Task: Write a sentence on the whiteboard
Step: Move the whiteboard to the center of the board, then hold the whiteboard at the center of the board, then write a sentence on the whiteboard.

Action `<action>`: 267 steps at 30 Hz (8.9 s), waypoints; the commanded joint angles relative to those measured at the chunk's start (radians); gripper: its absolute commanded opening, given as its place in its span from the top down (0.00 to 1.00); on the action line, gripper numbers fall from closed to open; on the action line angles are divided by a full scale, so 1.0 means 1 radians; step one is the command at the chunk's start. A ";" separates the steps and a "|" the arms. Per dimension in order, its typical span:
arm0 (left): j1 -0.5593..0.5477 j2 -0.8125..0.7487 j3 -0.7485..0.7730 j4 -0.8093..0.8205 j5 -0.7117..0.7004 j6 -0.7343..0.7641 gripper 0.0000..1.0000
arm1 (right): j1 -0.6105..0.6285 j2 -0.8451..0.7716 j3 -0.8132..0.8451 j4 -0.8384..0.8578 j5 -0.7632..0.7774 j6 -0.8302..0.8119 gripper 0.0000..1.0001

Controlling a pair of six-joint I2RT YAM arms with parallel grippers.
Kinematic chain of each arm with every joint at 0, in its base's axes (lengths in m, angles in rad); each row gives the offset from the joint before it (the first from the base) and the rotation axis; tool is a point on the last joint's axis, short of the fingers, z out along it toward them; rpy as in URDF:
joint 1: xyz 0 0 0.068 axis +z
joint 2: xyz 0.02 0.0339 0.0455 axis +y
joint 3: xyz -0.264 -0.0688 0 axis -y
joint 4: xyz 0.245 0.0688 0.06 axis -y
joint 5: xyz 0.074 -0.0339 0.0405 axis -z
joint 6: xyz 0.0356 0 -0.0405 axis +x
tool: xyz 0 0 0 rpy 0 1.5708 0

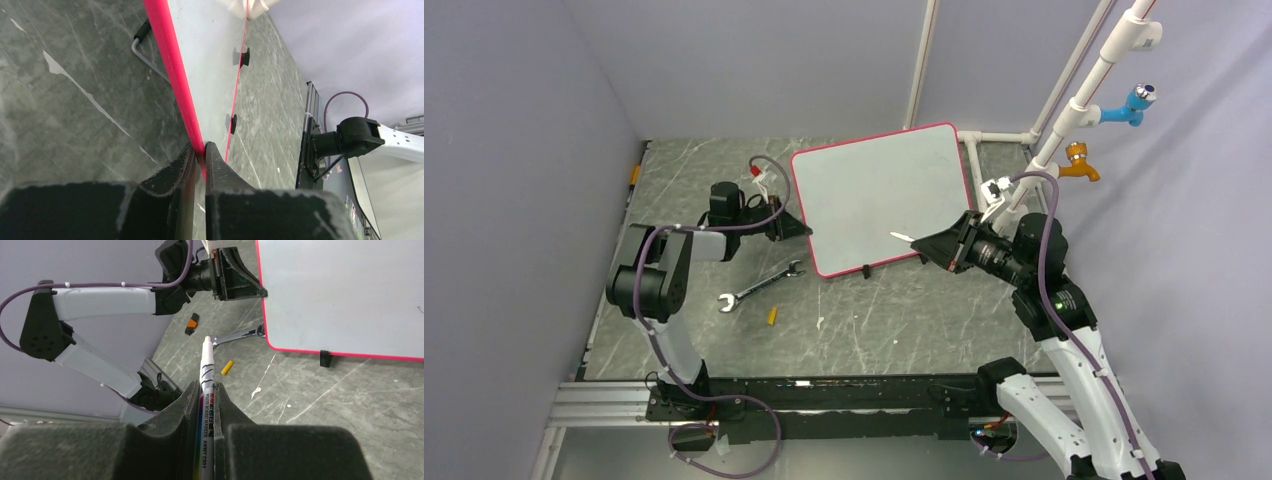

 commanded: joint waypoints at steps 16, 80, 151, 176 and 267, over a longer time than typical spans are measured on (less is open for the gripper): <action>-0.048 -0.265 -0.180 -0.147 -0.062 0.165 1.00 | -0.003 -0.056 -0.026 0.033 -0.034 0.032 1.00; 0.163 0.214 1.325 -1.307 0.045 0.529 0.33 | -0.003 -0.045 -0.051 -0.076 0.003 -0.098 1.00; -0.052 0.557 1.435 -1.273 0.211 0.475 1.00 | -0.003 -0.049 -0.059 -0.124 -0.003 -0.126 1.00; -0.238 0.452 1.438 -1.634 0.000 0.750 1.00 | -0.003 -0.063 -0.064 -0.118 -0.019 -0.116 1.00; -0.267 0.137 1.075 -1.539 -0.314 0.626 1.00 | -0.001 -0.021 -0.129 0.055 -0.015 -0.195 1.00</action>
